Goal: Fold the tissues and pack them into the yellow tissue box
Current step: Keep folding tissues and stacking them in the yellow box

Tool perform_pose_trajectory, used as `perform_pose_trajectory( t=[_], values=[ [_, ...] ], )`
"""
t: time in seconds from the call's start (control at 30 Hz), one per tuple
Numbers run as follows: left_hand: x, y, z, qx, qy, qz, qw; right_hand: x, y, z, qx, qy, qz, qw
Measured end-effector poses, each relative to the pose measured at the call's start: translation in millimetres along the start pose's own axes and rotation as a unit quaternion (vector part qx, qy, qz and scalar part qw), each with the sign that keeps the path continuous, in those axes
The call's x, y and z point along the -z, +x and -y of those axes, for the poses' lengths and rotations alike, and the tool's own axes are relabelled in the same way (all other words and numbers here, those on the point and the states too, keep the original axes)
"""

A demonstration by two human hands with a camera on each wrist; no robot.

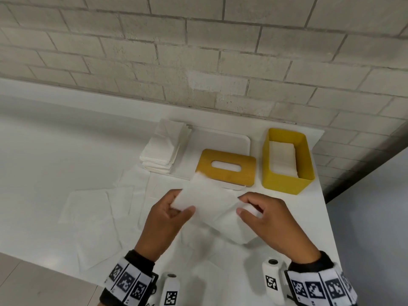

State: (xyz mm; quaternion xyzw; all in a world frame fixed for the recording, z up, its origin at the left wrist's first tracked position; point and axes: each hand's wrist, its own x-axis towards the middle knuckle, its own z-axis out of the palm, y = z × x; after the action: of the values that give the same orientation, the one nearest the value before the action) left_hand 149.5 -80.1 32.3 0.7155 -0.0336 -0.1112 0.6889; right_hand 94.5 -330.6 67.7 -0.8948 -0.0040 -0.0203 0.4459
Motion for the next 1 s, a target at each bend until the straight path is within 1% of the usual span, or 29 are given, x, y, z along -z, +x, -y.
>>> perform_pose_trajectory(
  t=[0.07, 0.1, 0.17, 0.23, 0.27, 0.33, 0.5, 0.6, 0.67, 0.83, 0.9, 0.93, 1.0],
  values=[
    [3.9, -2.7, 13.3, -0.005, 0.070, 0.021, 0.997, -1.5, 0.1, -12.1, 0.022, -0.090, 0.025, 0.995],
    [4.6, -3.1, 19.4, -0.010, 0.124, 0.031, 0.992, -5.2, 0.1, -18.6, 0.027, -0.126, 0.042, 0.991],
    [3.3, -1.5, 32.5, -0.022, 0.239, 0.067, 0.968, -15.2, -0.5, -31.1, 0.014, -0.190, 0.075, 0.979],
    [-1.6, -0.7, 42.3, -0.020, 0.285, 0.103, 0.953, -24.5, -2.0, -40.7, -0.013, -0.257, 0.108, 0.960],
    [-4.5, -0.3, 45.2, -0.020, 0.297, 0.110, 0.948, -27.9, -2.2, -43.2, -0.019, -0.280, 0.116, 0.953],
    [-10.6, 0.3, 45.8, -0.031, 0.319, 0.109, 0.941, -31.0, -2.5, -44.5, -0.012, -0.295, 0.108, 0.949],
    [-14.6, 3.2, 45.5, -0.072, 0.306, 0.088, 0.945, -26.4, -1.8, -37.1, 0.007, -0.284, 0.080, 0.955],
    [-13.1, 3.2, 44.0, -0.087, 0.304, 0.084, 0.945, -27.0, -0.6, -34.4, -0.003, -0.280, 0.096, 0.955],
    [-13.5, 3.1, 44.0, -0.091, 0.302, 0.087, 0.945, -31.0, 1.0, -32.3, -0.001, -0.285, 0.103, 0.953],
    [-18.1, 5.0, 45.6, -0.089, 0.299, 0.090, 0.946, -57.0, 12.1, -25.0, 0.033, -0.323, 0.109, 0.939],
    [-17.7, 5.2, 48.3, -0.091, 0.310, 0.079, 0.943, -63.1, 15.2, -24.6, 0.029, -0.320, 0.110, 0.940],
    [-16.3, 5.3, 50.3, -0.088, 0.304, 0.068, 0.946, -63.0, 15.7, -24.4, 0.025, -0.309, 0.090, 0.947],
    [-11.8, 6.4, 51.5, -0.049, 0.255, 0.042, 0.965, -55.9, 15.1, -20.6, 0.014, -0.248, 0.008, 0.969]
  ],
)
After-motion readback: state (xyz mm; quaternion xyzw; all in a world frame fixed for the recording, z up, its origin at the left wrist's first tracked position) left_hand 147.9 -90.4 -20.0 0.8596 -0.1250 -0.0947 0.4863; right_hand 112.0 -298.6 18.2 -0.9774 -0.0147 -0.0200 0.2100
